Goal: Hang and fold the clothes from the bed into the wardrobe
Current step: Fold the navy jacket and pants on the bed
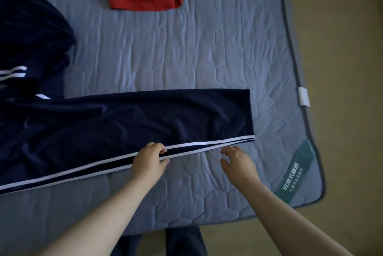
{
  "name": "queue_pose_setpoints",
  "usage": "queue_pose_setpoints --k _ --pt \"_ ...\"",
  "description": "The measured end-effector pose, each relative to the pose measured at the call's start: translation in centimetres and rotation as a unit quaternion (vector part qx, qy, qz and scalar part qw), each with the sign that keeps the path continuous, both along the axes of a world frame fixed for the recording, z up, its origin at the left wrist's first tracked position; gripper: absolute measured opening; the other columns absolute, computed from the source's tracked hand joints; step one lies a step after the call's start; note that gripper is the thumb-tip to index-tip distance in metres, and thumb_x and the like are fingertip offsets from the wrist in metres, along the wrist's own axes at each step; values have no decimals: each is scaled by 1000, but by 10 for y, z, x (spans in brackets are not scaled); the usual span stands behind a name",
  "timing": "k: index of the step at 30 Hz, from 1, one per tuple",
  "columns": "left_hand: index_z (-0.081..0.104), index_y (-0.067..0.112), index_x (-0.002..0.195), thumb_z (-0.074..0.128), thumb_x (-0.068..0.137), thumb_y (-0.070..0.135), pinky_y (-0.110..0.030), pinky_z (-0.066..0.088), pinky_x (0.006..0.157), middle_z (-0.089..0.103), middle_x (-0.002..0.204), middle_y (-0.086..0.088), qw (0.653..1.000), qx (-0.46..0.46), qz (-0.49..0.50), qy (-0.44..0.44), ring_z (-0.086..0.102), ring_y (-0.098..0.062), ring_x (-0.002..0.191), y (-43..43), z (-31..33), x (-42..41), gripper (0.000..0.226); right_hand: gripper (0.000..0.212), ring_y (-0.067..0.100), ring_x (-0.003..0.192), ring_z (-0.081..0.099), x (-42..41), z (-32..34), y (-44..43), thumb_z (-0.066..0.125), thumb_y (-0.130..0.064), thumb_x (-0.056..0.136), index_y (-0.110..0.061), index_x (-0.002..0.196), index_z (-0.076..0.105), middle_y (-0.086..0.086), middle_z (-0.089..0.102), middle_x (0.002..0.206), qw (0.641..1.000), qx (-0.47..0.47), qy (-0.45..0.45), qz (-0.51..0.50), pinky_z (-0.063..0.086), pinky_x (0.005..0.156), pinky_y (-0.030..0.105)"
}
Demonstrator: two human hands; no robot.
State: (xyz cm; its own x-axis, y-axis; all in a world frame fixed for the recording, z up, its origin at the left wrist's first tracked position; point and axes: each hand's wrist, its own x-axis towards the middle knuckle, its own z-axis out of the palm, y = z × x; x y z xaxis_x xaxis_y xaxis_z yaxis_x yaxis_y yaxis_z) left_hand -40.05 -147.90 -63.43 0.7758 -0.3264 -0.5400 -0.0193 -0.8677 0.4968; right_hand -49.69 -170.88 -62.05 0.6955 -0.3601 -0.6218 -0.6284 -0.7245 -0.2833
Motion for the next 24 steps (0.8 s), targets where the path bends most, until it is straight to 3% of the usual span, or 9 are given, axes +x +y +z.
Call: queue_pose_setpoints --k 6,12,18,22,24 --pt "59 13 113 70 83 23 -34 48 82 55 111 -1 994 79 -59 -56 52 -22 102 -7 -32 9 33 34 20 109 48 20 -30 1 55 -15 89 -18 123 59 0 55 115 993 -17 -66 101 46 84 30" --pt "59 9 99 63 86 15 -35 48 76 54 103 -3 980 136 -135 -53 51 -23 91 -3 -54 19 14 37 19 112 45 41 -59 7 50 -20 92 -25 129 53 -4 50 121 973 -52 -62 217 37 93 30" --pt "62 15 86 62 80 18 -31 46 70 56 86 2 986 63 -146 -45 54 -18 82 6 -49 27 7 18 25 92 56 48 -62 -4 49 -14 92 -15 95 66 2 60 95 969 -85 -80 216 39 79 32" --pt "62 17 81 64 73 21 -32 47 69 56 82 5 986 37 -165 -16 56 -16 79 16 -35 24 9 29 22 104 53 37 -56 -8 59 -22 88 -20 117 61 -2 59 110 972 -56 -64 221 39 90 32" --pt "61 18 82 62 74 22 -30 47 70 56 83 6 982 39 -184 -5 56 -15 80 17 -36 22 9 24 21 101 54 36 -58 -9 53 -18 89 -22 111 62 -4 58 107 967 -67 -49 240 37 90 30"
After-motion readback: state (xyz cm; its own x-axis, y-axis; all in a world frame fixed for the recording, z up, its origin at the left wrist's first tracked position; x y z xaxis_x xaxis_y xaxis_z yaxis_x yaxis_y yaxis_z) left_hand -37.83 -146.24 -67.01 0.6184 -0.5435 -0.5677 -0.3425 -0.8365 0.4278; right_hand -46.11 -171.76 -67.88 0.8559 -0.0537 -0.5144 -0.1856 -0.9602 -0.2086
